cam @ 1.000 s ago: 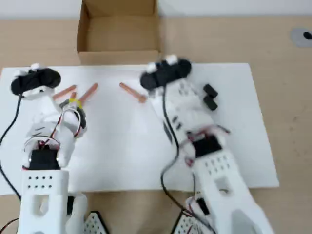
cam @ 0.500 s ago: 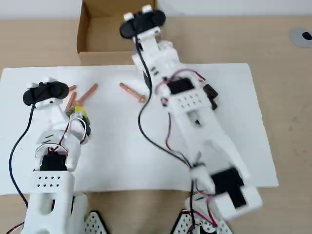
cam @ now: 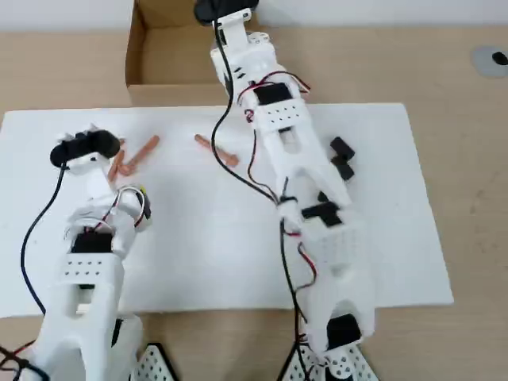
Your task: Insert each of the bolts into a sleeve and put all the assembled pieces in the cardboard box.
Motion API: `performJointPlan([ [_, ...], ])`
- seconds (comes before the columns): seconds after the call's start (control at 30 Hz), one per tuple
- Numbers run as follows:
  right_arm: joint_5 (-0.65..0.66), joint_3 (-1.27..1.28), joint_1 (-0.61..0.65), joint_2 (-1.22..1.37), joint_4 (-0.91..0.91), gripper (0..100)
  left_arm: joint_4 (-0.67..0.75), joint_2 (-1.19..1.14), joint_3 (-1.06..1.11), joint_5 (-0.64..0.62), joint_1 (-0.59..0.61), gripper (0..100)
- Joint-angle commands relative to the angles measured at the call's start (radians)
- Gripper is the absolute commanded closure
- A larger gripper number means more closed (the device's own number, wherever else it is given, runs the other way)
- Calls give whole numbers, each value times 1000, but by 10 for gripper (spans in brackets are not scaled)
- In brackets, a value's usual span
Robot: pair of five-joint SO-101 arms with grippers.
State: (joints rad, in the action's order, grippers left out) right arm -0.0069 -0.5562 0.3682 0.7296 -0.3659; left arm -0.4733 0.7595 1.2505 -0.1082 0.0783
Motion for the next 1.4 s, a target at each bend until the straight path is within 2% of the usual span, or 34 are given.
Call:
performJointPlan([
  [0.0, -8, -188, -47, 88, 2, 989, 17, -13, -60, 0, -15, 975],
  [0.17, -6, -328, -68, 249, -3, 987, 17, -13, -61, 0, -15, 975],
  [0.63, -5, -676, -73, 478, -210, 985, 17, -13, -58, 0, -15, 975],
  [0.7, -5, -704, -73, 489, -250, 959, 17, -13, -58, 0, -15, 975],
  [0.9, -8, -754, -73, 492, -324, 777, 17, -13, -57, 0, -17, 975],
  [1.23, -11, -785, -73, 484, -341, 767, 17, -13, -55, -3, -17, 974],
  [1.37, -11, -940, -65, 430, -514, 770, 17, -13, -58, -3, -14, 974],
])
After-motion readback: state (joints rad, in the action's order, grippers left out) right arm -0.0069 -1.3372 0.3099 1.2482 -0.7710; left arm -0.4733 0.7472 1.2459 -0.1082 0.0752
